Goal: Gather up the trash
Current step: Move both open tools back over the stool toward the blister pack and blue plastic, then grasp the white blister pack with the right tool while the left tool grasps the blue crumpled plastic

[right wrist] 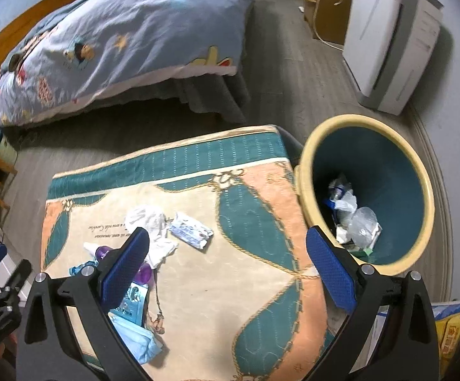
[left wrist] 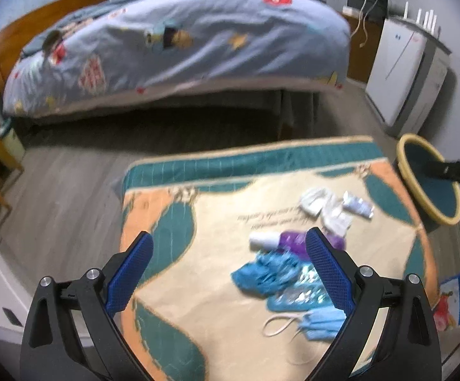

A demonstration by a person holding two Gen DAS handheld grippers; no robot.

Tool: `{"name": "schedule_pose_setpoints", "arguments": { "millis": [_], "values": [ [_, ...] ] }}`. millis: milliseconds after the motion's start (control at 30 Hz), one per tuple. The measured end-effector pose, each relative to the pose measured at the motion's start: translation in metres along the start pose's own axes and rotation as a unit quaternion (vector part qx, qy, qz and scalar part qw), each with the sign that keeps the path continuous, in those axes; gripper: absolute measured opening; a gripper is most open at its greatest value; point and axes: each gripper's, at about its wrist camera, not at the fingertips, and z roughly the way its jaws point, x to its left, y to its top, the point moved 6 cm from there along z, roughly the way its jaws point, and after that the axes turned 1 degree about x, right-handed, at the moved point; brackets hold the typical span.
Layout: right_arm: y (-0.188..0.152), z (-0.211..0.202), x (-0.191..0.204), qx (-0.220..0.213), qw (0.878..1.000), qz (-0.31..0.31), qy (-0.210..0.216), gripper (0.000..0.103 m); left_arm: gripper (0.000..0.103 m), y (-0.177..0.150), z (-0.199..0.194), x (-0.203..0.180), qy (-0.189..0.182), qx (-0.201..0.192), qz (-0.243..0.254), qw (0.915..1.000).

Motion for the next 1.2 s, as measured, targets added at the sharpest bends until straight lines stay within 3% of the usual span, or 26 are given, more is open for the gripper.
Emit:
{"name": "schedule_pose_setpoints", "arguments": {
  "millis": [200,400,600,700,800,1033,1200],
  "values": [
    [0.001,0.016,0.018,0.008,1.000,-0.021,-0.005,0.097,0.096,-0.014,0.029,-0.006,-0.002,0.036,0.039,0.9986],
    [0.002,0.042,0.024,0.027,0.997,-0.067,-0.042,0.097,0.096,-0.029,0.054,-0.030,-0.023,0.075,0.098,0.9921],
    [-0.005,0.067,0.031,0.065,0.994,-0.081,-0.029,0.097,0.093,-0.037,0.072,-0.039,-0.038,0.103,0.122,0.9864],
    [-0.008,0.075,0.036,0.077,0.992,-0.092,-0.030,0.094,0.080,-0.040,0.081,-0.040,-0.044,0.119,0.123,0.9844],
    [-0.007,0.082,0.039,0.084,0.993,-0.085,-0.021,0.088,0.077,-0.041,0.087,-0.041,-0.053,0.129,0.121,0.9828],
    [-0.011,0.098,0.043,0.110,0.990,-0.088,-0.009,0.076,0.052,-0.041,0.087,-0.050,-0.082,0.136,0.133,0.9783],
    [-0.019,0.114,0.049,0.131,0.986,-0.107,-0.006,0.065,0.041,-0.039,0.085,-0.049,-0.087,0.139,0.121,0.9790]
  ]
}}
